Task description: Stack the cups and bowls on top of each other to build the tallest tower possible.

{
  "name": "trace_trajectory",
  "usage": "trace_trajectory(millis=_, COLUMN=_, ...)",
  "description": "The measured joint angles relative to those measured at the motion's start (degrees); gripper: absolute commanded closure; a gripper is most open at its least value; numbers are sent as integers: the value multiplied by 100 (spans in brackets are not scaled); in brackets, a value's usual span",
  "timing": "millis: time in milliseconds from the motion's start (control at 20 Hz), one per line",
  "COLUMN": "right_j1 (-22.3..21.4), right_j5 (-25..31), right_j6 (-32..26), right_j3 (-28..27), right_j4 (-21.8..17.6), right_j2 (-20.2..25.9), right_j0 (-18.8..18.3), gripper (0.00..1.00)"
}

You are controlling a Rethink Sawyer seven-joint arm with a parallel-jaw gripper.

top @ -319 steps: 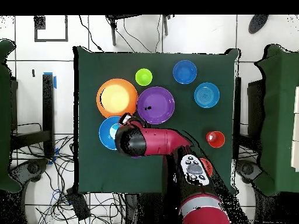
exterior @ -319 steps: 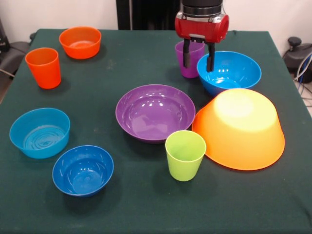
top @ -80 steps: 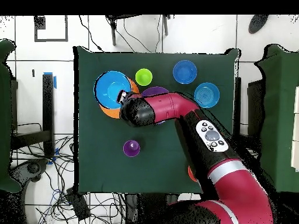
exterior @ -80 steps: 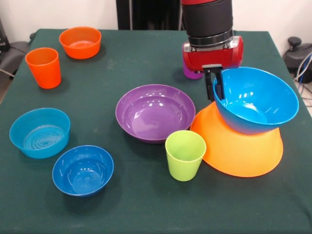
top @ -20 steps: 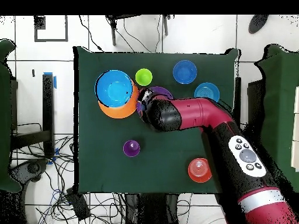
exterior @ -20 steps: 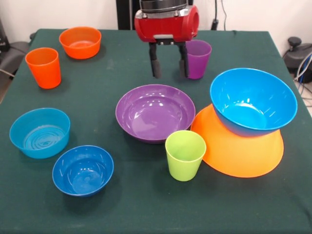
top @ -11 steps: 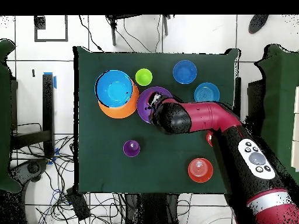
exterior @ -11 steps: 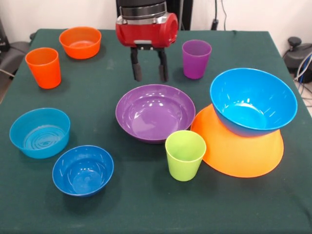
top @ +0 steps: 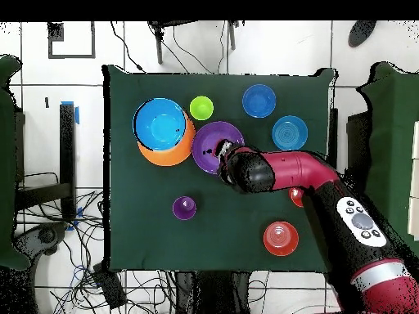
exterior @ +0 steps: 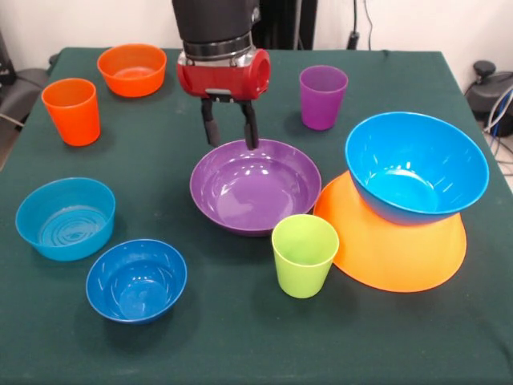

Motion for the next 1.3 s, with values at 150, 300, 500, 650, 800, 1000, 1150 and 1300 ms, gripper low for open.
trace_trajectory(millis=150, right_j1=233, right_j5=-1, right_j6=0, right_j3=-17, right_j4=-171, right_j2=0, right_j0=-4, gripper=0)
trace_trajectory(millis=300, right_j1=350, right_j5=-1, right_j6=0, right_j3=-29, right_j4=-259, right_j2=0, right_j0=-4, gripper=0)
trace_trajectory(millis=500, right_j1=552, right_j5=-1, right_j6=0, right_j3=-79, right_j4=-415, right_j2=0, right_j0=-5, gripper=0)
trace_trajectory(millis=650, right_j1=676, right_j5=4, right_j6=0, right_j3=-109, right_j4=-520, right_j2=0, right_j0=-19, gripper=0)
trace_trajectory(millis=800, right_j1=735, right_j5=97, right_j6=0, right_j3=-110, right_j4=-557, right_j2=1, right_j0=-65, gripper=0)
trace_trajectory(millis=1000, right_j1=730, right_j5=424, right_j6=0, right_j3=-119, right_j4=-559, right_j2=2, right_j0=-160, gripper=0)
trace_trajectory(millis=1150, right_j1=729, right_j5=641, right_j6=0, right_j3=-129, right_j4=-560, right_j2=10, right_j0=-238, gripper=0)
trace_trajectory(millis=1300, right_j1=729, right_j5=815, right_j6=0, right_j3=-147, right_j4=-561, right_j2=13, right_j0=-311, gripper=0)
